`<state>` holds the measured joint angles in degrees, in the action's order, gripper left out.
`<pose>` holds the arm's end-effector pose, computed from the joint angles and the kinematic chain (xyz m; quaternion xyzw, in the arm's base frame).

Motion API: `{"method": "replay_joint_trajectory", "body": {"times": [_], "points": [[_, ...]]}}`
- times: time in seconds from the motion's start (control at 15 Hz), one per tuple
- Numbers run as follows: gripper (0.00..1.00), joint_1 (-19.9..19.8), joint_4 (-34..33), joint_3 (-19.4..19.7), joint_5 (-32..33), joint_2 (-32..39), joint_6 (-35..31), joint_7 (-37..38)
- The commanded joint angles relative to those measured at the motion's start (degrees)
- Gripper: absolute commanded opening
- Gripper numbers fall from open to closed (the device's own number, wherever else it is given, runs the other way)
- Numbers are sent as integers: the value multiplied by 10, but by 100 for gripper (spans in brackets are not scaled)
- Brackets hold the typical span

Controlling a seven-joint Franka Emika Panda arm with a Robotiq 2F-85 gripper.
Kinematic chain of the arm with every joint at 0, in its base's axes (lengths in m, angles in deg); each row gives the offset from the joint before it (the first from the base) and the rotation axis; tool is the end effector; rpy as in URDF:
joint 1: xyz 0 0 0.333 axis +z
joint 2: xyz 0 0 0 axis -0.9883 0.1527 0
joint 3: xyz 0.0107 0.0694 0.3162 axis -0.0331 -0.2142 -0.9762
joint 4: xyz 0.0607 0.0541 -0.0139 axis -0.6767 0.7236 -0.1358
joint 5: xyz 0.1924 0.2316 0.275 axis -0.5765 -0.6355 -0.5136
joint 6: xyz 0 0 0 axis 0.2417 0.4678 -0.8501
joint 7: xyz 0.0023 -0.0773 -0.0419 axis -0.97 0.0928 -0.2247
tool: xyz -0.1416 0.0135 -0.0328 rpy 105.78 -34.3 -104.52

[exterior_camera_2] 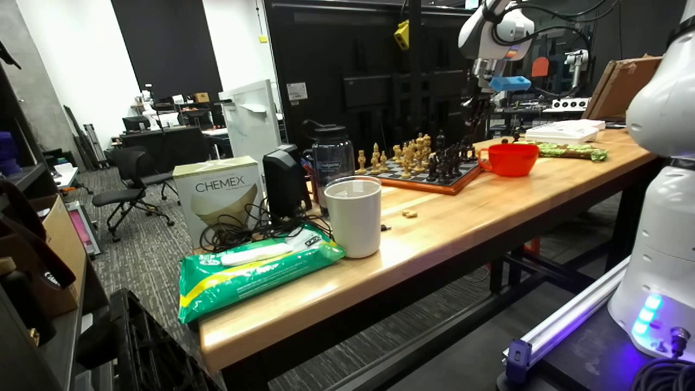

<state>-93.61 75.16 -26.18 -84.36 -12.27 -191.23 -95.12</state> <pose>0.5306 -0.2413 0.3812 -0.9889 0.0177 -0.1477 0.0041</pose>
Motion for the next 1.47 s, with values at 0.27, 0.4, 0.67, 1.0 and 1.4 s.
{"method": "replay_joint_trajectory", "body": {"times": [0.27,0.4,0.67,1.0,1.4], "points": [[5,9,32,0,44,-89,50,23],[5,13,33,0,48,-100,60,23],[5,25,27,0,39,-109,68,16],[5,39,9,1,30,-87,62,18],[5,45,-18,-1,13,-55,60,12]]}}
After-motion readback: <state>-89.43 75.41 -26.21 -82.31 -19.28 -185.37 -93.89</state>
